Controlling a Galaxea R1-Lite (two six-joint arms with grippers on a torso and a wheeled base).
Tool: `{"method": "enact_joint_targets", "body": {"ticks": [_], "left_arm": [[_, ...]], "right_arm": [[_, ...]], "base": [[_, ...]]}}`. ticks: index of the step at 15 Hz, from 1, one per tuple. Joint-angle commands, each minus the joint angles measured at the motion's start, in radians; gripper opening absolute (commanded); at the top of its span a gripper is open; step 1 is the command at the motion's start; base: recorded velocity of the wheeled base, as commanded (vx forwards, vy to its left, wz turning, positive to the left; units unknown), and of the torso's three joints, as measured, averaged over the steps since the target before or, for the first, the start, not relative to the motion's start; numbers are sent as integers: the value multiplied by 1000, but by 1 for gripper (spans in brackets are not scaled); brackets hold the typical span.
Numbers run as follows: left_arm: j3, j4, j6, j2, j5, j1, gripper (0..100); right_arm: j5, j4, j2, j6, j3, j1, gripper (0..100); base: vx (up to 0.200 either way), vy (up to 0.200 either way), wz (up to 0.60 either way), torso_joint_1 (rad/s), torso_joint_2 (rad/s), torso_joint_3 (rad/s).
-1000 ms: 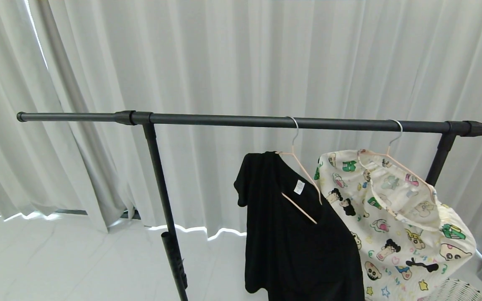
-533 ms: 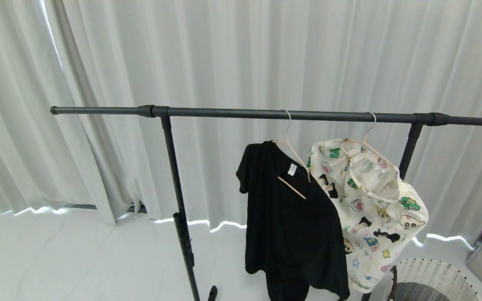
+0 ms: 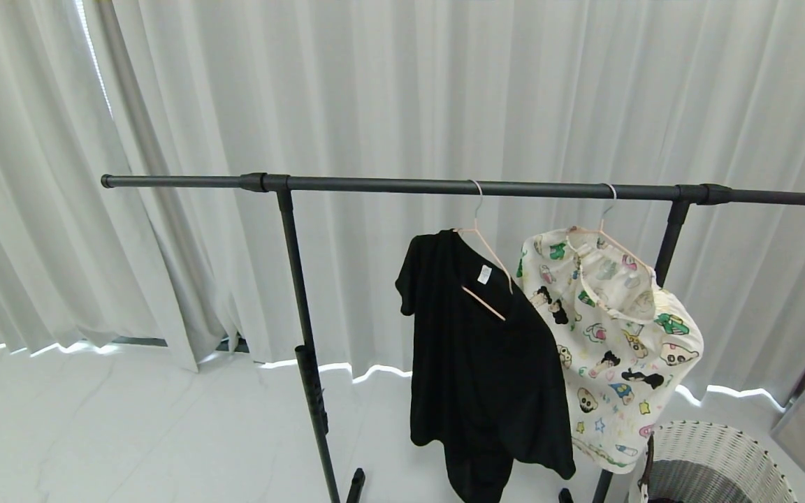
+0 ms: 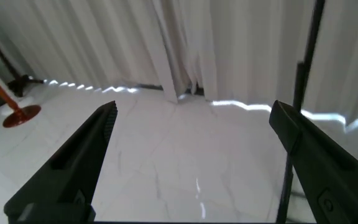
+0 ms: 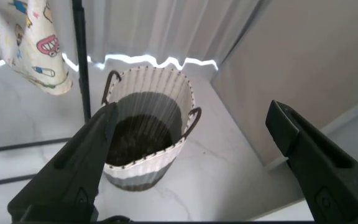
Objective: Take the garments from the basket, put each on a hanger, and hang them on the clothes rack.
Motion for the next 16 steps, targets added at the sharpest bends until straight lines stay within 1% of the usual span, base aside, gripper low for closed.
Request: {"method": "enact_joint_targets", "body": {"ticks": [1,2,3,4,5,6,7,8,9,10,11,12,13,15,16], "left_arm": [[3,0,-9,-64,6,1,100],[3,0,-9,-64,3,1,100],[3,0,-11,-64,-18,1,100],[3,0,-32,-64,-73,1,100],[3,0,-41,-64,-152,1,100],[3,-2,-35,-64,-207,1,100],[3,-2,-7,-64,-248,1,100],[3,-2,-7,-64,-250,1,100],[3,-2,-12,-64,-250,1,100],[3,-2,-17,-64,-250,1,100],[3,-2,-14,-64,-253,1,100],[3,-2,-14,-64,-254,1,100],[3,-2,-17,-64,-254,0,100],[3,-2,-35,-64,-253,0,100],[3,-2,-44,-64,-253,0,100]], "right_arm": [[-5,1,2,0,2,0,100],[-3,1,2,-6,2,0,100],[-3,-21,2,-29,11,0,100],[-2,-94,2,-37,48,0,100],[-2,-203,2,-49,97,0,100],[-2,-309,2,-81,143,0,100],[20,-423,2,-147,180,0,100],[84,-437,2,-158,180,0,100],[158,-437,2,-149,180,0,100],[216,-435,2,-104,180,0,100],[222,-433,2,-58,180,0,100],[241,-421,2,-34,180,0,100],[282,-417,0,-3,180,0,100],[435,-410,0,121,180,0,100],[440,-394,2,155,180,0,100]], "base": [[0,0,0,0,0,0],[0,0,0,0,0,0],[0,0,0,0,0,0],[0,0,0,0,0,0],[0,0,0,0,0,0],[0,0,0,0,0,0],[0,0,0,0,0,0],[0,0,0,0,0,0],[0,0,0,0,0,0],[0,0,0,0,0,0],[0,0,0,0,0,0],[0,0,0,0,0,0],[0,0,0,0,0,0],[0,0,0,0,0,0],[0,0,0,0,0,0]]}}
